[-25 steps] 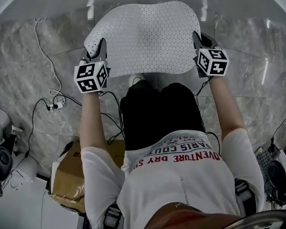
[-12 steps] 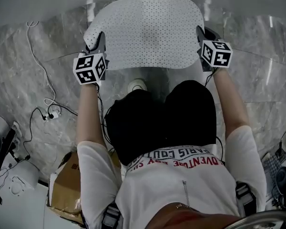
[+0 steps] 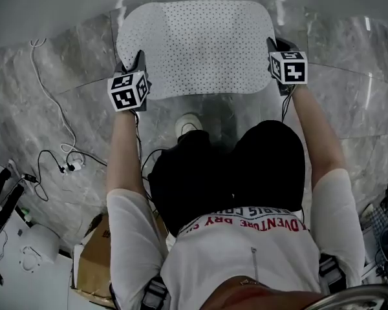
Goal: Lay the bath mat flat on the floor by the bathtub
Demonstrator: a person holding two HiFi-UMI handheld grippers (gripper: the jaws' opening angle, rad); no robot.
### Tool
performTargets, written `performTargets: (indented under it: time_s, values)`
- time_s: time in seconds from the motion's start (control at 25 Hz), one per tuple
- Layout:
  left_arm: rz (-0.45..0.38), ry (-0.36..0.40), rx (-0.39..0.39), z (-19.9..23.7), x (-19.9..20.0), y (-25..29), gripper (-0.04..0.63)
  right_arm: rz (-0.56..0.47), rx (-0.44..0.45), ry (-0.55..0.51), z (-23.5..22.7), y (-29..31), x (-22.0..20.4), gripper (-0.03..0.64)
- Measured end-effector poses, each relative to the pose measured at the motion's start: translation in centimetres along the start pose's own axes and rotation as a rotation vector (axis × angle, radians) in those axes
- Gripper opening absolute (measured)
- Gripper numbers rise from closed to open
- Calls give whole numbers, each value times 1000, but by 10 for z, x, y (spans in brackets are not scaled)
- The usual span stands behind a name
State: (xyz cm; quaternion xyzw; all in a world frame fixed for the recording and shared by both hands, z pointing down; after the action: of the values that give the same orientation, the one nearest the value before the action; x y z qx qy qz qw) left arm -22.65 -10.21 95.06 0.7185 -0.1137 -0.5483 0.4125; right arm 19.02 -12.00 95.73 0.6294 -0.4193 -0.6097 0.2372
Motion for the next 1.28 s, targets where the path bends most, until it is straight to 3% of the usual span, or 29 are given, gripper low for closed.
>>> performTargets:
  time_s: [0.28,0.32,0.4,0.44,0.48,0.64,0.72,0.84,0.88,0.96,1.0,1.08,1.28]
  values:
    - [132,-117,54,18,-49,17,30,62,-18,35,-18,16,-24,14]
    - [135,-145,65,21,-55,18,76,68,-24,42,-19,18,-28,14]
    - [130,-200,91,28,-65,20,249,71,-39,53,-21,21,-31,31]
    - [131,-218,112,32,-69,20,309,67,-48,47,-21,22,-31,139]
    - [133,-228,140,37,-74,19,341,60,-62,32,-22,23,-30,190]
    - [126,-209,262,52,-81,11,439,18,-105,-12,-27,21,-21,207]
    - [122,-213,256,53,-78,9,443,6,-98,4,-29,19,-16,209]
    - [161,-231,160,42,-71,7,435,-8,-78,47,-26,15,-10,209]
    - [166,-230,144,38,-66,5,401,-10,-69,67,-24,14,-8,209]
    - [158,-225,152,34,-53,-2,191,-15,-55,106,-19,9,-5,200]
    - [149,-225,157,32,-45,-5,100,-20,-54,116,-16,5,-2,161]
    - [128,-227,136,27,-29,-10,21,-40,-52,109,-8,-5,3,23]
    - [35,-153,22,8,18,-23,11,-105,23,74,20,-33,27,9]
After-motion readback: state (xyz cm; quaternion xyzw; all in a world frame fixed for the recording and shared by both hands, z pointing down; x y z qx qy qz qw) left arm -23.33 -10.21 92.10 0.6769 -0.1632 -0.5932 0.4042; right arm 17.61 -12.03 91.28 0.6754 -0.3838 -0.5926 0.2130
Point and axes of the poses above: the fingertips, and each gripper's own axes: y forward along the fingers, z to its left, x out of its top, the point moved 5 cm from there along -y, backward along the fingers, and after that the axes turned 13 degrees about y, right-handed, at the moved point
